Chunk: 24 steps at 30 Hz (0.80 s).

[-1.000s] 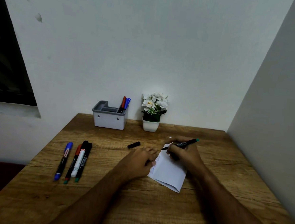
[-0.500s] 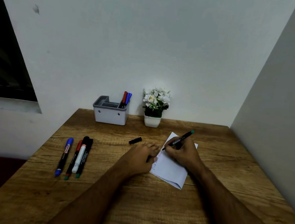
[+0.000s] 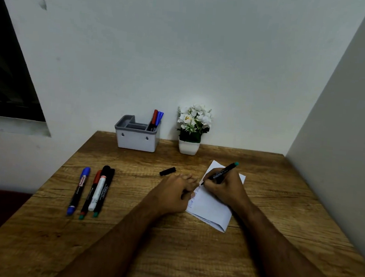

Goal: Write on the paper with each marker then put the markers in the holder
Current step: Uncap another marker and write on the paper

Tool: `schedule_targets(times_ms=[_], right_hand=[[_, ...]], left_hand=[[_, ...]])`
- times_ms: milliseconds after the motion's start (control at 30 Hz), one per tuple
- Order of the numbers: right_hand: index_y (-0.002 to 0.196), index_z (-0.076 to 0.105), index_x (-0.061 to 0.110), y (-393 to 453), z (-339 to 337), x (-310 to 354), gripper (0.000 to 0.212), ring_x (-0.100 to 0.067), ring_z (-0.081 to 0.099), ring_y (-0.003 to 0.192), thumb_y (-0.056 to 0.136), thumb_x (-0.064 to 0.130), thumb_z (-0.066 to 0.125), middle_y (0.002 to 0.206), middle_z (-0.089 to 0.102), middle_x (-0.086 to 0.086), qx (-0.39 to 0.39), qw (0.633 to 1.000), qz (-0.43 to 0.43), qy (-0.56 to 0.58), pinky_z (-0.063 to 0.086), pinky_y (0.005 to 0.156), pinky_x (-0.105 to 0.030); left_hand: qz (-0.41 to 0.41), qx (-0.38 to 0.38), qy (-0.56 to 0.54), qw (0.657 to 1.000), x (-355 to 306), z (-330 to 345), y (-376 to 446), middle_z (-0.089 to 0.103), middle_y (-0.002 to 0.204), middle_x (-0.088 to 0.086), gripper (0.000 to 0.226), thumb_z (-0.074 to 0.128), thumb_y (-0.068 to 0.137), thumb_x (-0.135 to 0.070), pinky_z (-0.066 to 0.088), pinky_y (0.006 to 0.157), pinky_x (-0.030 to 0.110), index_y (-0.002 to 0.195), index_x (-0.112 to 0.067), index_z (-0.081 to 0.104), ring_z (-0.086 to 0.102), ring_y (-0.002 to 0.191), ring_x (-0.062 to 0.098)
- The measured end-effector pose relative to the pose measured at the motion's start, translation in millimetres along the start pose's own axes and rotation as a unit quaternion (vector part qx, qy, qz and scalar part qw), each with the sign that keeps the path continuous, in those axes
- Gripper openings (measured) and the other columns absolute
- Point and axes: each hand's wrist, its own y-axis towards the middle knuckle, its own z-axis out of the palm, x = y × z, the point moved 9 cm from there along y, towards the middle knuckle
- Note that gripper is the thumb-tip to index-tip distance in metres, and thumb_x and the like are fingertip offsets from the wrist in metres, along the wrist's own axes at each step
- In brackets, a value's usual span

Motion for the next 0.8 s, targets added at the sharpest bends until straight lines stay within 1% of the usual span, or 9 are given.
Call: schedule_targets(times_ms=[67,200,233,333,400,500,633,733,800], right_hand=[[0.079,0.078,0.011,0.3,-0.9,-1.7,0.01,-0.017,0.075,0.08,0.084,0.006,0.071,0.081,0.079,-0.003,-0.006,1.0,0.002,0.003,0.062,0.073,-0.034],[0.081,0.079,0.01,0.0,-1.8,0.7,0.013,-0.004,0.072,0.076,0.085,0.001,0.072,0.081,0.079,-0.001,-0.012,1.0,-0.004,-0.001,0.054,0.068,-0.016],[0.08,0.079,0.01,0.2,-2.5,0.5,0.013,-0.005,0.072,0.076,0.085,0.0,0.072,0.081,0.079,-0.001,-0.015,1.0,-0.004,-0.002,0.055,0.068,-0.017],[0.078,0.078,0.011,0.4,-1.9,-1.7,0.01,-0.016,0.075,0.081,0.082,0.007,0.07,0.081,0.079,-0.003,-0.008,1.0,-0.003,0.002,0.062,0.074,-0.033],[0.079,0.078,0.013,0.5,-0.5,-1.7,0.01,-0.018,0.076,0.082,0.081,0.014,0.068,0.082,0.08,-0.002,-0.002,1.0,-0.003,0.01,0.062,0.077,-0.037],[0.081,0.078,0.01,1.2,-1.6,-2.9,0.011,-0.017,0.075,0.08,0.084,0.006,0.069,0.082,0.079,-0.004,-0.013,1.0,0.007,0.006,0.06,0.073,-0.033],[0.082,0.078,0.009,0.8,-2.6,-2.8,0.013,-0.014,0.073,0.077,0.086,0.002,0.069,0.08,0.078,-0.003,-0.02,1.0,0.01,0.005,0.056,0.067,-0.022],[0.081,0.078,0.01,0.1,-3.1,-3.6,0.013,-0.016,0.072,0.076,0.085,0.002,0.069,0.078,0.077,-0.003,-0.023,1.0,0.015,0.002,0.055,0.066,-0.027],[0.079,0.077,0.011,0.5,-4.0,-3.3,0.013,-0.015,0.072,0.074,0.085,0.003,0.069,0.076,0.076,-0.002,-0.029,0.999,0.019,-0.001,0.054,0.063,-0.026]], left_hand=[[0.0,0.005,-0.001,1.0,-0.8,1.1,-0.3,0.041,0.154,-0.001,0.048,0.054,0.098,-0.025,0.018,0.121,0.028,0.145,-0.018,0.049,0.029,0.147,0.011],[-0.008,0.002,-0.009,1.0,0.5,0.6,0.1,0.039,0.155,-0.001,0.049,0.055,0.097,-0.026,0.024,0.122,0.035,0.145,-0.02,0.048,0.029,0.147,0.013],[-0.011,0.004,-0.01,1.0,2.1,1.9,0.3,0.039,0.155,-0.001,0.049,0.055,0.097,-0.027,0.025,0.121,0.036,0.145,-0.02,0.048,0.03,0.147,0.014],[-0.015,0.01,-0.011,1.0,3.6,4.8,0.4,0.04,0.155,-0.002,0.049,0.055,0.097,-0.029,0.025,0.122,0.038,0.144,-0.021,0.049,0.029,0.147,0.013],[-0.017,0.01,-0.015,1.0,5.0,5.4,1.0,0.041,0.155,-0.003,0.048,0.055,0.096,-0.029,0.024,0.122,0.04,0.143,-0.021,0.051,0.028,0.147,0.012],[-0.014,0.011,-0.017,1.0,6.2,6.5,1.7,0.042,0.154,-0.002,0.047,0.055,0.095,-0.029,0.026,0.121,0.04,0.142,-0.021,0.051,0.03,0.147,0.013],[-0.015,0.011,-0.019,1.0,6.1,5.2,1.4,0.043,0.154,0.0,0.048,0.056,0.095,-0.029,0.027,0.121,0.039,0.142,-0.02,0.052,0.032,0.146,0.015],[-0.016,0.011,-0.02,1.0,5.5,5.5,1.4,0.042,0.154,-0.001,0.047,0.056,0.095,-0.029,0.027,0.121,0.041,0.141,-0.021,0.052,0.031,0.146,0.014],[-0.017,0.014,-0.017,1.0,4.7,5.3,0.8,0.041,0.154,-0.002,0.047,0.055,0.096,-0.029,0.024,0.122,0.04,0.142,-0.021,0.051,0.029,0.147,0.013]])
